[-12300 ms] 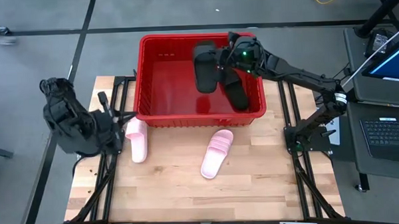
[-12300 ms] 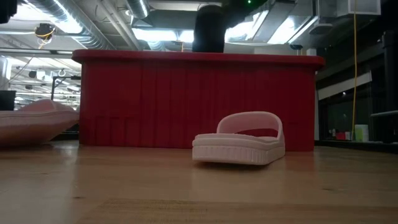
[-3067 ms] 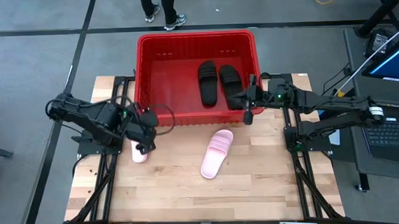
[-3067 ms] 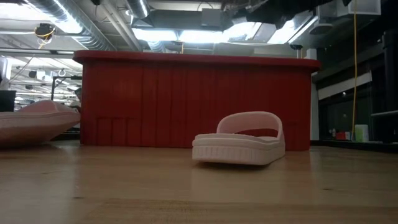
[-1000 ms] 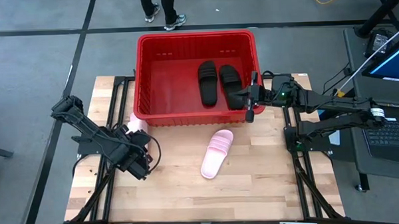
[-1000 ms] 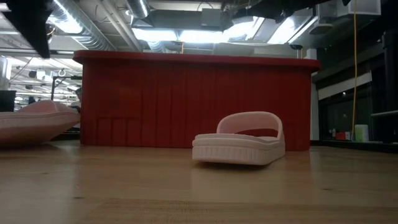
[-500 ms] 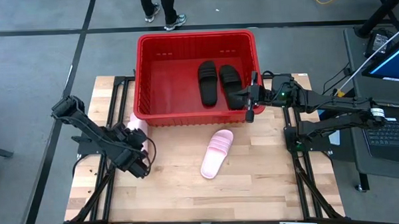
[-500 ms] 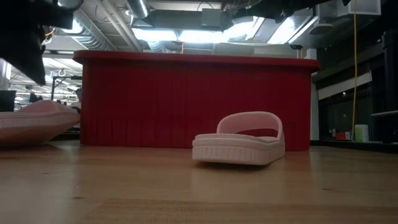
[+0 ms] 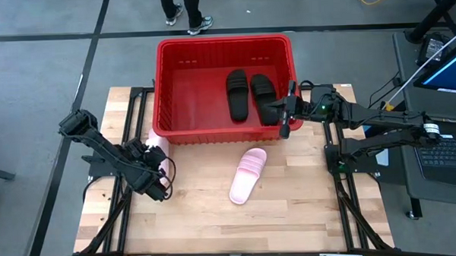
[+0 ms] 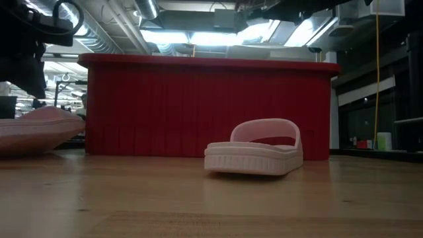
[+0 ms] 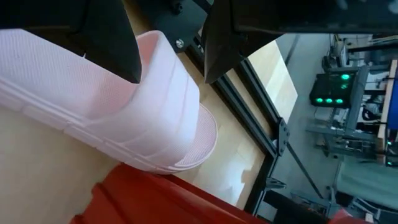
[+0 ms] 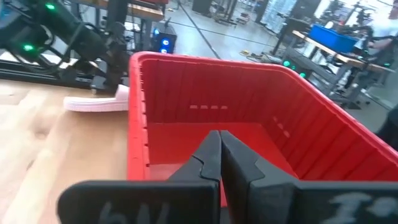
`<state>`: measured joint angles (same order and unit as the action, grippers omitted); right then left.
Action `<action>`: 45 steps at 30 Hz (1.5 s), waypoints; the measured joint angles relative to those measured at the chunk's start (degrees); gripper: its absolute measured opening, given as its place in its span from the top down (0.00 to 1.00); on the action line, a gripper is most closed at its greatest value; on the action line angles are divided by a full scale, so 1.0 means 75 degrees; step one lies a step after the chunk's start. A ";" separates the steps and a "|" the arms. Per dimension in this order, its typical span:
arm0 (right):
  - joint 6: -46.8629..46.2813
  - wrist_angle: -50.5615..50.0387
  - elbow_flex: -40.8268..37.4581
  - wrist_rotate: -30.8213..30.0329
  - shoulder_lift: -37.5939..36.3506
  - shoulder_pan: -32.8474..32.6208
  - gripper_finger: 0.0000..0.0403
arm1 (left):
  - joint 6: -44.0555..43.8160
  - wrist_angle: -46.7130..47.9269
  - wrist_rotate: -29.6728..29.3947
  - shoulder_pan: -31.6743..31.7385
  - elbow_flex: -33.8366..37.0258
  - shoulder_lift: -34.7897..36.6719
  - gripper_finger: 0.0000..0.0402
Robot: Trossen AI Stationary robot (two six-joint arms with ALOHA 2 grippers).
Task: Pick and place slides into bin
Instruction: Put the left pink slide into the bin
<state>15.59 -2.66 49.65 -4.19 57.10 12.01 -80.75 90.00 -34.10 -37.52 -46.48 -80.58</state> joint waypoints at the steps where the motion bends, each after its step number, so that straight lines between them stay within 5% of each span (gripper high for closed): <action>1: 0.0000 0.0000 -0.0001 -0.0058 0.0000 0.0000 0.98 | 0.0000 -0.0001 0.0025 0.0000 0.0003 0.0001 0.57; 21: -0.0038 -0.0020 -0.0003 -0.0101 0.0009 0.0428 0.98 | 0.1573 -0.0980 -0.0132 0.0054 0.0437 0.0000 0.57; 29: -0.0048 -0.0020 -0.0006 -0.0095 0.0009 0.0425 0.98 | 0.2599 -0.1219 0.0089 0.0543 0.0581 0.0000 0.57; 45: -0.0256 -0.0023 -0.0009 -0.0095 0.0009 0.0425 0.98 | 0.2720 -0.1484 0.0154 0.1571 0.0702 0.0000 0.57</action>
<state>13.67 -2.83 49.58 -4.91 57.17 15.20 -60.35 78.87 -32.94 -25.74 -41.22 -80.58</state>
